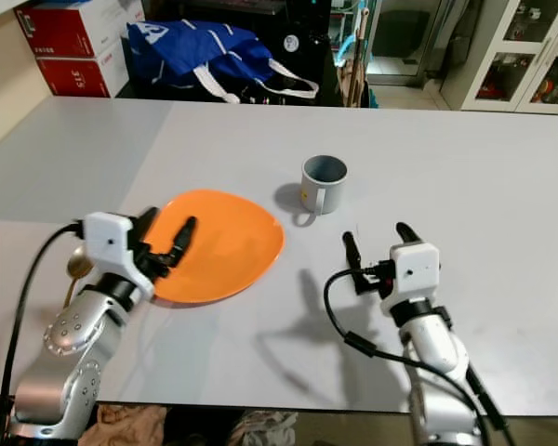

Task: Setting the table

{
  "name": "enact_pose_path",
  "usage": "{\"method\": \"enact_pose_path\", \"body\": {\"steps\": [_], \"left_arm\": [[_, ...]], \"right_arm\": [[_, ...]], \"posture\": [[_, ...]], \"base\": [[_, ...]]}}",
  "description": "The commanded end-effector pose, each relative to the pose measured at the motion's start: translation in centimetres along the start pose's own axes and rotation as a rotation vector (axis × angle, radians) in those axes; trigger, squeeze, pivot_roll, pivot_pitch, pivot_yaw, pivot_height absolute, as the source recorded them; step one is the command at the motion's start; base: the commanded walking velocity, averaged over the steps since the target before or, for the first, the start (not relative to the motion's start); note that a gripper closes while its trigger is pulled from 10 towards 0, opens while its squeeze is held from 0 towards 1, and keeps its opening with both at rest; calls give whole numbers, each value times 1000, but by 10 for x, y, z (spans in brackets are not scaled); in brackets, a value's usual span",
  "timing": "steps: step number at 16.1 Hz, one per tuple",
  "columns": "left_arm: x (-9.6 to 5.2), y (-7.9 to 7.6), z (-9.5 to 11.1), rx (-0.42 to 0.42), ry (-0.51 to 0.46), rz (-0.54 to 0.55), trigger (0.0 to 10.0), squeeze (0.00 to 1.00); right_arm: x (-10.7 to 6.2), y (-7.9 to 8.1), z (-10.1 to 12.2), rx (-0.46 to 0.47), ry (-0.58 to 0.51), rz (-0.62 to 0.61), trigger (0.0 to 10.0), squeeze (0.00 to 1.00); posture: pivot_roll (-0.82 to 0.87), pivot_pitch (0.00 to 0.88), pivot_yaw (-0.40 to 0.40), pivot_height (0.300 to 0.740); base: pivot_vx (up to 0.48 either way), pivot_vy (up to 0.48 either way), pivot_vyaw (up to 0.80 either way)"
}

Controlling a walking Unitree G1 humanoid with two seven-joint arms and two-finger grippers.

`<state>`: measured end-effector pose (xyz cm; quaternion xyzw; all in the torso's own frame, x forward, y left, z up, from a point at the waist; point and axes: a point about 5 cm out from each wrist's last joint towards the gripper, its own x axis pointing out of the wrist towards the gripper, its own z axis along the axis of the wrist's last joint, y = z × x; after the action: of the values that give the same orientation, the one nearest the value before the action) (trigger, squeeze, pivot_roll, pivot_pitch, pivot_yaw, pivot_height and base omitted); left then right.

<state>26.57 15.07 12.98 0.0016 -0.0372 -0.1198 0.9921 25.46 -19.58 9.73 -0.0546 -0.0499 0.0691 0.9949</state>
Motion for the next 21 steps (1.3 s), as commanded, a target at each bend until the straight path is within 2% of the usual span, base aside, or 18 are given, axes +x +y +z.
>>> {"method": "enact_pose_path", "body": {"steps": [1,2,3,4,5,8,11,14,19,21], "left_arm": [[-1,6,-4,50,3,47,10000,0],[0,8,-14,22,45,80,10000,0],[3,8,-31,-74,121,116,10000,0],[5,7,-35,-104,142,123,10000,0],[6,7,-34,-100,141,119,10000,0],[10,-5,-34,-159,153,32,10000,0],[15,-7,-27,-137,120,27,10000,0],[15,-9,-21,-114,110,44,10000,0],[21,-8,-16,-150,100,68,10000,0],[23,-7,-12,-137,94,73,10000,0]], "right_arm": [[0,0,4,25,-16,-23,10000,0],[3,1,0,57,-1,-50,10000,0],[10,3,-6,115,13,-107,10000,0],[12,3,-9,155,25,-147,10000,0],[11,3,-9,164,29,-154,10000,0],[4,4,-16,168,55,-166,10000,0],[5,12,-18,128,68,-119,10000,0],[15,15,-16,120,82,-84,10000,0],[25,19,-16,133,95,-42,10000,0],[28,20,-17,134,96,-36,10000,0]], "posture": [[-153,0,61,740],[-159,0,70,740],[-174,0,94,740],[-184,0,105,740],[-184,0,105,740],[-192,0,123,740],[-179,0,110,740],[-165,0,86,740],[-148,0,69,740],[-145,0,73,740]], "base": [[0,0,0],[0,0,0],[0,0,0],[0,0,0],[0,0,0],[0,0,0],[0,0,0],[0,0,0],[0,0,0],[-356,0,0]]}}
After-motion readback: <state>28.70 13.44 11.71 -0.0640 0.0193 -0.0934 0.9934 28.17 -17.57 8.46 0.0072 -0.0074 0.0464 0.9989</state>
